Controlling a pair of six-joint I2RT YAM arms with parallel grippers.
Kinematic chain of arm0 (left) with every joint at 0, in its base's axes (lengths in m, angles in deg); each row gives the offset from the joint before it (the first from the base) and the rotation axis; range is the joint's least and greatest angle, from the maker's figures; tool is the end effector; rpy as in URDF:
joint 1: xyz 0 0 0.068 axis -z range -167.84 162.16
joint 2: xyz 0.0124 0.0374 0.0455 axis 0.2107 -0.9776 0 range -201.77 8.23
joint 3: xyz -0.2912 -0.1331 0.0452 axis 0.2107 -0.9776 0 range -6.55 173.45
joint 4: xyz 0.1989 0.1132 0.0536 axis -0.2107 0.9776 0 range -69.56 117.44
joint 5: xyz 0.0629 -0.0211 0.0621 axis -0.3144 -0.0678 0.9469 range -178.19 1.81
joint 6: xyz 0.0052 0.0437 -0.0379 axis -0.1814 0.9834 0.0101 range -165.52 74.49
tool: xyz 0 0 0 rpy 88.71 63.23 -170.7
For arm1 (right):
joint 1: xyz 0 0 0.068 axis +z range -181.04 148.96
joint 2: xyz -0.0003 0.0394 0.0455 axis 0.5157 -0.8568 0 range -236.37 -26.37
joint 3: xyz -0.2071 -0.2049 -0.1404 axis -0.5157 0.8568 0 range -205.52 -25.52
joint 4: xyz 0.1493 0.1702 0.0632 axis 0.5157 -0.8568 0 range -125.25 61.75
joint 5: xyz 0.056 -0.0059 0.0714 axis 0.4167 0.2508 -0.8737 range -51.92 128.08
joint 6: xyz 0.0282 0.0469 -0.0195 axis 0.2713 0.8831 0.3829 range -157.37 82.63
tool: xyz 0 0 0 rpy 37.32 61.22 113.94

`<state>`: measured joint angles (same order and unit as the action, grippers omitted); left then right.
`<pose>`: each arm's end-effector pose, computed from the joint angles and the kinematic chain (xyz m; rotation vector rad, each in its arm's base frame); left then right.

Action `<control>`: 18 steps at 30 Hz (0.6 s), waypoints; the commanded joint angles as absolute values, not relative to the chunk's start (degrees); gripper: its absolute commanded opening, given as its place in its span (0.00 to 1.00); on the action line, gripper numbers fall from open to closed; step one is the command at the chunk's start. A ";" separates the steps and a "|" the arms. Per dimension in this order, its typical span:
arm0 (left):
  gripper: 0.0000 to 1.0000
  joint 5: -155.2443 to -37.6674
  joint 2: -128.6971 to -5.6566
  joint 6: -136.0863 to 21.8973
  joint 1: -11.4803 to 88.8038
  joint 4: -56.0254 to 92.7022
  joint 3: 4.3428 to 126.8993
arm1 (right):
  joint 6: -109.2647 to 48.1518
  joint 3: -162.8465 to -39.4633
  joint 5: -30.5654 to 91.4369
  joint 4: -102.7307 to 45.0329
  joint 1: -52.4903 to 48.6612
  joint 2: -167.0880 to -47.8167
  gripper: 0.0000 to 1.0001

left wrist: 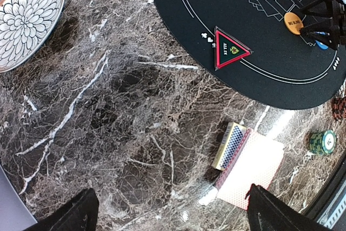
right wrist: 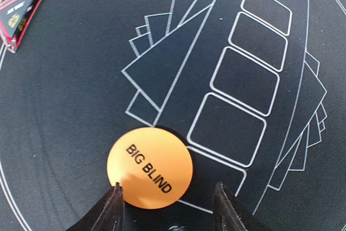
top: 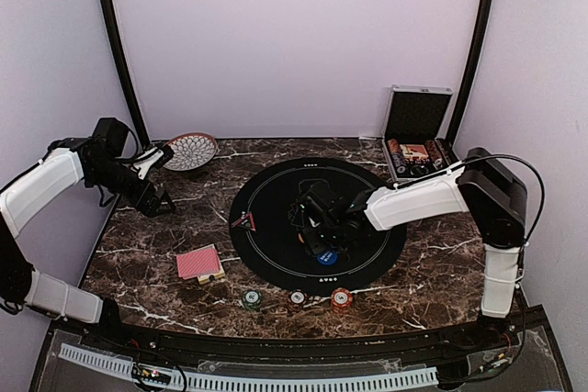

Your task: Distribute texas hold em gaming equipment

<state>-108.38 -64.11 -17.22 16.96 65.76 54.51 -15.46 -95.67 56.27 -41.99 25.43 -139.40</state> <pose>0.2086 -0.0319 0.3366 0.8365 2.3484 -0.2817 0.2348 0.3310 0.2061 -0.6260 2.4145 0.1629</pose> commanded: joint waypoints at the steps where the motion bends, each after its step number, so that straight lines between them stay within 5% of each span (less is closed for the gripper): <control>1: 0.99 -109.27 -62.15 -16.23 17.35 67.78 56.18 | -16.05 -96.14 58.21 -41.47 24.60 -140.21 0.60; 5: 0.99 -109.29 -61.93 -15.99 17.35 67.69 56.04 | -15.63 -95.25 56.75 -40.99 24.89 -138.88 0.68; 18: 0.99 -109.50 -62.14 -16.17 17.35 67.63 56.07 | -12.90 -95.81 55.39 -38.99 25.98 -141.42 0.65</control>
<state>-108.55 -63.60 -16.96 16.96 66.37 54.51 -14.54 -94.99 55.22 -40.59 25.82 -139.89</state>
